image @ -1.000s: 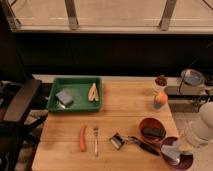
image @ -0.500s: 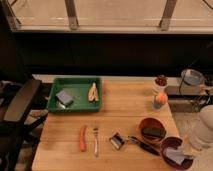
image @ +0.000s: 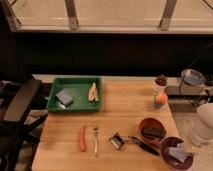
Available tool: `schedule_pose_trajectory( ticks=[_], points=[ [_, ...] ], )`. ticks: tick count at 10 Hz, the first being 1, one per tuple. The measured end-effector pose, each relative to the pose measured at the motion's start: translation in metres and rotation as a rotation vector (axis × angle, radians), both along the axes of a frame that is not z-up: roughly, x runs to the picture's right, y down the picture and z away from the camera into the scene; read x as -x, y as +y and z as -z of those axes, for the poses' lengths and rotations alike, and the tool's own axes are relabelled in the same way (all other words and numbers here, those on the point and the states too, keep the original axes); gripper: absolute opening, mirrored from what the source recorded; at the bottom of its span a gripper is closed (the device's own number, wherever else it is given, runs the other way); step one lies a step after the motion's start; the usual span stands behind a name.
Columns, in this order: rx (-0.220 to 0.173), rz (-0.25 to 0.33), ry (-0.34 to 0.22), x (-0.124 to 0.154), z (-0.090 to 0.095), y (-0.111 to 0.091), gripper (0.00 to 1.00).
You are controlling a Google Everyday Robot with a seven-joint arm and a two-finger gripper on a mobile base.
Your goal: Wipe purple bowl with towel
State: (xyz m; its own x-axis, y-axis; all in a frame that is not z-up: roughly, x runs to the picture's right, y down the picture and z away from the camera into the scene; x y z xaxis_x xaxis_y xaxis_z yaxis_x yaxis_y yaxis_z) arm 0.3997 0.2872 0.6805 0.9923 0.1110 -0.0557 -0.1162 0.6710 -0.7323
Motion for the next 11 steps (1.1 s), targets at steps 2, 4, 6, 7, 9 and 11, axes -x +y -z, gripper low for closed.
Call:
schedule_pose_trajectory(
  ticks=[2, 4, 6, 7, 9, 11],
  points=[
    [-0.026, 0.018, -0.014, 0.011, -0.006, -0.01, 0.0],
    [-0.035, 0.034, -0.033, 0.024, -0.008, -0.012, 0.0],
    [-0.036, 0.042, -0.065, 0.037, -0.009, -0.01, 0.0],
    [-0.03, 0.049, -0.078, 0.041, -0.006, -0.005, 0.0],
    [-0.015, 0.059, -0.08, 0.039, 0.003, 0.005, 0.0],
    [0.002, 0.063, -0.059, 0.026, 0.014, 0.016, 0.0]
  ],
)
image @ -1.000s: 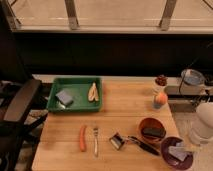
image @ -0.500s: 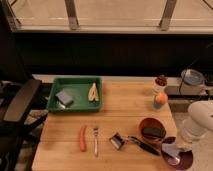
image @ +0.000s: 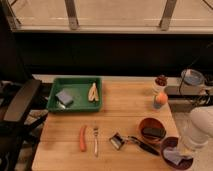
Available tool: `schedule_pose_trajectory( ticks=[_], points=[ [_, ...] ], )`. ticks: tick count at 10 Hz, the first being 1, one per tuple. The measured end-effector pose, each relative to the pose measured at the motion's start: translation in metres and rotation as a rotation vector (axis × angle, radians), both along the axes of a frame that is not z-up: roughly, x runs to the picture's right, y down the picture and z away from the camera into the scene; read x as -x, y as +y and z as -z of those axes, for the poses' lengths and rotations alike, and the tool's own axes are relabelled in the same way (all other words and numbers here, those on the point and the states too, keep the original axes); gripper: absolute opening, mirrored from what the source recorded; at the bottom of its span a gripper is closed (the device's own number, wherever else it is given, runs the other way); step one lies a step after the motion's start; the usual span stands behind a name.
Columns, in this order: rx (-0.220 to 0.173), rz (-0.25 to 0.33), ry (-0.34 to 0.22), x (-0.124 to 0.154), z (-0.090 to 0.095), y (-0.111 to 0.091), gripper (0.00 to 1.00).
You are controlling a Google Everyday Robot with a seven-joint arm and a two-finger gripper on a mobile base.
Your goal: Wipe purple bowl with towel
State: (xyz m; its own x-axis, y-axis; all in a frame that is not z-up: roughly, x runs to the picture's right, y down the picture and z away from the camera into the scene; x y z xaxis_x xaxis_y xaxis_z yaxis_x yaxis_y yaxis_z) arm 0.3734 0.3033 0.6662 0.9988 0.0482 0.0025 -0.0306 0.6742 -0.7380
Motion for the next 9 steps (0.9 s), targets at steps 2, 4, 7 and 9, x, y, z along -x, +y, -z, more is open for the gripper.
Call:
schedule_pose_trajectory(
  ticks=[2, 4, 7, 9],
  points=[
    [0.011, -0.009, 0.056, -0.028, 0.007, 0.003, 0.0],
    [0.013, -0.015, 0.105, -0.046, 0.005, -0.004, 0.0],
    [-0.001, 0.017, 0.125, -0.041, -0.018, -0.035, 0.0],
    [-0.007, 0.04, 0.101, -0.02, -0.028, -0.046, 0.0]
  ],
)
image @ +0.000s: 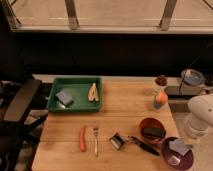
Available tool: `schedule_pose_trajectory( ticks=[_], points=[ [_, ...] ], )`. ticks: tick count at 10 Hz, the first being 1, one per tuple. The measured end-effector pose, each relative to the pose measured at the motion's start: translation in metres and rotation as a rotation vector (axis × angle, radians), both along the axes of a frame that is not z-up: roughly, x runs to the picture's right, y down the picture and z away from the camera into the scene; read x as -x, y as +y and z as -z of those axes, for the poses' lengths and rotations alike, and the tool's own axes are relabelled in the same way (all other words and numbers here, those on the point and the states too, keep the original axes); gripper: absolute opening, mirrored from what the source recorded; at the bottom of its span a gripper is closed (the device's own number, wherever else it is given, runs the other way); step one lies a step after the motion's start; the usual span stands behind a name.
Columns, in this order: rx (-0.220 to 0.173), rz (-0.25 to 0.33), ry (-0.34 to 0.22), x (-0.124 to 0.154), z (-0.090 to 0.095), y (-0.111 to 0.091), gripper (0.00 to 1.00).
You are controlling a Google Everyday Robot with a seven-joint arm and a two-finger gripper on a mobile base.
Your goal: Wipe purple bowl with towel
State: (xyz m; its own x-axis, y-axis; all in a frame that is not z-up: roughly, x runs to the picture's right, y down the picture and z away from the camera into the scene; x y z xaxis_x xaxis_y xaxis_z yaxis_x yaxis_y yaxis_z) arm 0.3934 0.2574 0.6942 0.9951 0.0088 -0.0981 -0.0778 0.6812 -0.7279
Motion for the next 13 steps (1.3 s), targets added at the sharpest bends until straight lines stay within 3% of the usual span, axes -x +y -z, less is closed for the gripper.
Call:
schedule_pose_trajectory(
  ticks=[3, 6, 9, 11, 13],
  points=[
    [-0.008, 0.013, -0.073, 0.035, -0.001, 0.005, 0.0],
    [0.004, 0.018, -0.098, 0.036, 0.022, 0.032, 0.0],
    [0.023, 0.001, -0.054, 0.008, 0.034, 0.045, 0.0],
    [0.014, -0.021, 0.0, -0.021, 0.035, 0.035, 0.0],
    [0.0, -0.024, 0.014, -0.028, 0.026, 0.016, 0.0]
  ],
)
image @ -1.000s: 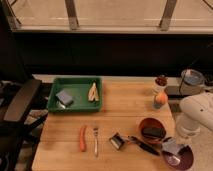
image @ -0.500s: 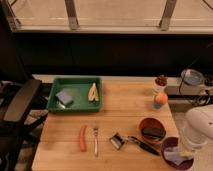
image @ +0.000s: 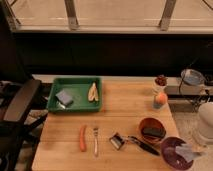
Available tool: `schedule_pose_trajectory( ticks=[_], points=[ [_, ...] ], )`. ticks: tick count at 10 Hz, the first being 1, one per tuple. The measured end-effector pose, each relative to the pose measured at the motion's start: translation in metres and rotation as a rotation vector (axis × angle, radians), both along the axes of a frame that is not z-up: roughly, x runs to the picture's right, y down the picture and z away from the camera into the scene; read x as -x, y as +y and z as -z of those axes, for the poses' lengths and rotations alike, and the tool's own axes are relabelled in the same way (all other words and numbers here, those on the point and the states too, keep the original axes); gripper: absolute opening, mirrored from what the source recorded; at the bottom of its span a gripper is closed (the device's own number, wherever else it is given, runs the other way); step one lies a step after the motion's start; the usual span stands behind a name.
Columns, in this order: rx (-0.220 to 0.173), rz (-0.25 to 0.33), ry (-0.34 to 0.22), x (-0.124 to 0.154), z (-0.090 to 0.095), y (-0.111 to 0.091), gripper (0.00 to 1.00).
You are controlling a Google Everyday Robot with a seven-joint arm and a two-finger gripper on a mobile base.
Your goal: Wipe purple bowl with towel
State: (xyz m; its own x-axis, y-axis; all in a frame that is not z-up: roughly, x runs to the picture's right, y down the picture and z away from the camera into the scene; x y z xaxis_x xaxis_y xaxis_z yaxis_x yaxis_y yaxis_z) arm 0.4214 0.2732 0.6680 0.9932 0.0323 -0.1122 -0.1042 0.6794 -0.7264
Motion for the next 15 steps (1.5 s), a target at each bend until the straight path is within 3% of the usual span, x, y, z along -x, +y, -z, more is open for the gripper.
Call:
schedule_pose_trajectory(
  ticks=[3, 5, 7, 9, 12, 15],
  points=[
    [-0.001, 0.0, -0.032, 0.021, -0.01, -0.007, 0.0],
    [0.003, 0.002, -0.082, 0.053, -0.015, 0.003, 0.0],
    [0.008, -0.012, -0.101, 0.062, -0.006, 0.022, 0.0],
    [0.013, -0.014, -0.085, 0.054, 0.008, 0.04, 0.0],
    [0.019, -0.027, 0.001, 0.01, 0.012, 0.041, 0.0],
    [0.018, -0.024, 0.032, -0.006, -0.003, 0.013, 0.0]
  ],
)
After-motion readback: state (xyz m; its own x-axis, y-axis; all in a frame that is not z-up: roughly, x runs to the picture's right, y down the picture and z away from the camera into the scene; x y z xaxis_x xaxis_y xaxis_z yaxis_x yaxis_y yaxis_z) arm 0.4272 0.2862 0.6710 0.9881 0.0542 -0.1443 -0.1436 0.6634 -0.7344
